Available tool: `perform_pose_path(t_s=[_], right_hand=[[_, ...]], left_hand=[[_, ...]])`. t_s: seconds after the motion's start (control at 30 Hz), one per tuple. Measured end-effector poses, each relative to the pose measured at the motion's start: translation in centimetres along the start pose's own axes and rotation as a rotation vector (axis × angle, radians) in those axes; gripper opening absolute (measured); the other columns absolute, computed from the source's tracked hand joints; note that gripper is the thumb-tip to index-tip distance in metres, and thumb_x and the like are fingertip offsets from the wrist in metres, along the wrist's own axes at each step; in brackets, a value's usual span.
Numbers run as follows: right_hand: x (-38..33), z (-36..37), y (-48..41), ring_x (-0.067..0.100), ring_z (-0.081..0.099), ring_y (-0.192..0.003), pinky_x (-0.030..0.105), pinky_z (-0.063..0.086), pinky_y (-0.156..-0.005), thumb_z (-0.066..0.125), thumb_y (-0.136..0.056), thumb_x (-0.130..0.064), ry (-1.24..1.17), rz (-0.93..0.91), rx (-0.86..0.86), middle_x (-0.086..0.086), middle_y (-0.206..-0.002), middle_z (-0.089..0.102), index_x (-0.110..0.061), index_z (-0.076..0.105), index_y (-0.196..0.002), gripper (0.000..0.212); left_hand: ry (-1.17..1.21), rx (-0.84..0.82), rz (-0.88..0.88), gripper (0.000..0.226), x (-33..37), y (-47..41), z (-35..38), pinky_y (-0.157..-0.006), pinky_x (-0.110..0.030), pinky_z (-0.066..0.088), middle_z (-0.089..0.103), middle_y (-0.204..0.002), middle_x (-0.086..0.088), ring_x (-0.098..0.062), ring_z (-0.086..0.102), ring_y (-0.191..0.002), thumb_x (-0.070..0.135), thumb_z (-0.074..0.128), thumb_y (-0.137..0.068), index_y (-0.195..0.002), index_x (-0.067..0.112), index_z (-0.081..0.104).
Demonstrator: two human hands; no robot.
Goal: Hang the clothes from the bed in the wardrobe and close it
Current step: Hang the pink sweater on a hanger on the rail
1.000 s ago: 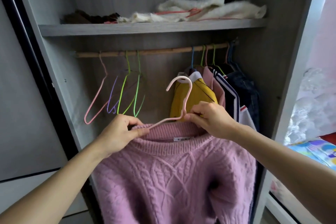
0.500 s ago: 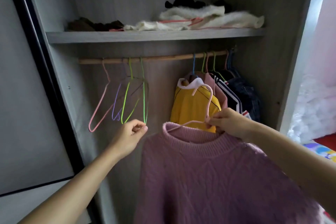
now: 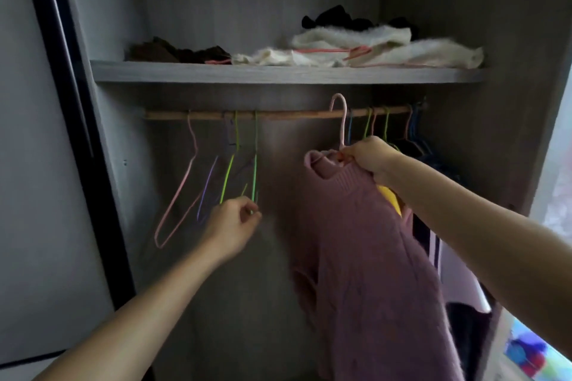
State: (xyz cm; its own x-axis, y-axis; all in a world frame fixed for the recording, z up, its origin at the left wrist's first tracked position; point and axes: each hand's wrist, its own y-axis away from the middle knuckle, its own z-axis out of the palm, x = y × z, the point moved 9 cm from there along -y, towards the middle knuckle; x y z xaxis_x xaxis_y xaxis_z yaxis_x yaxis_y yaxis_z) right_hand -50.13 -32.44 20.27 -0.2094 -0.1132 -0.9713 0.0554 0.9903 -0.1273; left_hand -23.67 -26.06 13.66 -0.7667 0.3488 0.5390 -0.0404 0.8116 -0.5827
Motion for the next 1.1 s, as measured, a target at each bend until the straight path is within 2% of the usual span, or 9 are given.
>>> perform_pose_path(t_s=[0.13,0.3,0.57,0.63,0.73,0.83,0.9,1.0,1.1], right_hand=[[-0.7,0.8,-7.4,0.015,0.059,-0.064,0.02,0.049,-0.04,0.06,-0.092,-0.013,0.071,-0.015,0.039,0.004,-0.077,0.061,-0.009,0.06,-0.088,0.005],[0.2,2.0,-16.9,0.025,0.066,-0.082,0.041,0.057,-0.081,0.053,-0.092,-0.012,-0.002,-0.035,0.038,0.012,-0.098,0.068,-0.007,0.064,-0.094,0.012],[6.0,3.5,-22.5,0.03,0.064,-0.085,0.042,0.058,-0.074,0.06,-0.089,-0.015,0.065,0.04,0.088,0.016,-0.1,0.066,-0.005,0.062,-0.09,0.011],[6.2,3.2,-22.7,0.033,0.063,-0.087,0.04,0.054,-0.072,0.057,-0.092,-0.024,0.177,-0.017,0.121,0.018,-0.102,0.066,-0.004,0.063,-0.092,0.021],[3.6,2.2,-20.0,0.039,0.06,-0.102,0.04,0.047,-0.076,0.058,-0.091,-0.039,0.674,-0.181,0.285,0.023,-0.112,0.063,-0.002,0.063,-0.107,0.04],[-0.4,3.5,-13.5,0.038,0.047,-0.117,0.047,0.047,-0.085,0.06,-0.089,-0.035,0.761,-0.433,0.513,0.017,-0.124,0.051,-0.01,0.055,-0.12,0.04],[-2.2,7.7,-10.4,0.033,0.052,-0.116,0.043,0.047,-0.085,0.058,-0.091,-0.038,0.686,-0.537,0.408,0.011,-0.121,0.057,-0.019,0.061,-0.111,0.028],[0.1,15.3,-10.1,0.026,0.065,-0.076,0.034,0.051,-0.065,0.065,-0.08,-0.058,0.48,-0.266,0.002,0.01,-0.084,0.071,-0.017,0.062,-0.069,0.042],[2.7,19.7,-10.0,0.023,0.054,-0.05,0.021,0.037,-0.04,0.074,-0.078,-0.039,0.332,-0.089,-0.121,0.011,-0.059,0.064,-0.011,0.062,-0.059,0.036]], left_hand=[[-0.042,0.024,0.003,0.002,-1.1,-2.2,-0.7,-0.07,-0.03,0.049,0.068,-0.073,0.003,-0.014,0.063,-0.071,0.02,0.068,-0.084,-0.085,0.019,0.069],[-0.106,0.034,-0.007,0.012,-2.4,-5.7,-0.5,-0.069,-0.035,0.053,0.064,-0.068,0.008,-0.012,0.057,-0.064,0.032,0.066,-0.081,-0.086,0.021,0.068],[-0.156,0.034,-0.039,0.018,-4.0,-7.5,1.0,-0.067,-0.036,0.052,0.063,-0.067,0.009,-0.012,0.055,-0.062,0.037,0.062,-0.079,-0.086,0.021,0.067],[-0.177,0.031,-0.033,0.01,-4.4,-7.5,1.0,-0.067,-0.035,0.052,0.062,-0.067,0.009,-0.01,0.055,-0.062,0.03,0.066,-0.083,-0.086,0.021,0.067],[-0.216,0.039,-0.031,0.007,-4.7,-7.2,0.3,-0.066,-0.034,0.051,0.061,-0.068,0.01,-0.012,0.058,-0.065,0.031,0.066,-0.083,-0.086,0.024,0.065],[-0.364,0.07,0.006,0.014,-3.9,-6.3,-1.0,-0.068,-0.031,0.047,0.064,-0.083,0.009,-0.017,0.063,-0.083,0.038,0.058,-0.087,-0.094,0.027,0.063],[-0.542,0.062,0.079,0.02,-2.7,-5.3,-1.0,-0.068,-0.031,0.042,0.063,-0.097,0.007,-0.02,0.061,-0.095,0.041,0.049,-0.091,-0.098,0.026,0.059],[-0.688,0.009,0.127,0.019,-2.4,-3.2,-1.0,-0.068,-0.032,0.039,0.062,-0.101,0.003,-0.023,0.058,-0.102,0.039,0.045,-0.092,-0.095,0.023,0.055],[-0.753,-0.072,0.116,0.019,-3.7,-1.1,-2.3,-0.074,-0.034,0.046,0.063,-0.104,0.001,-0.024,0.057,-0.106,0.035,0.044,-0.092,-0.098,0.022,0.055]])
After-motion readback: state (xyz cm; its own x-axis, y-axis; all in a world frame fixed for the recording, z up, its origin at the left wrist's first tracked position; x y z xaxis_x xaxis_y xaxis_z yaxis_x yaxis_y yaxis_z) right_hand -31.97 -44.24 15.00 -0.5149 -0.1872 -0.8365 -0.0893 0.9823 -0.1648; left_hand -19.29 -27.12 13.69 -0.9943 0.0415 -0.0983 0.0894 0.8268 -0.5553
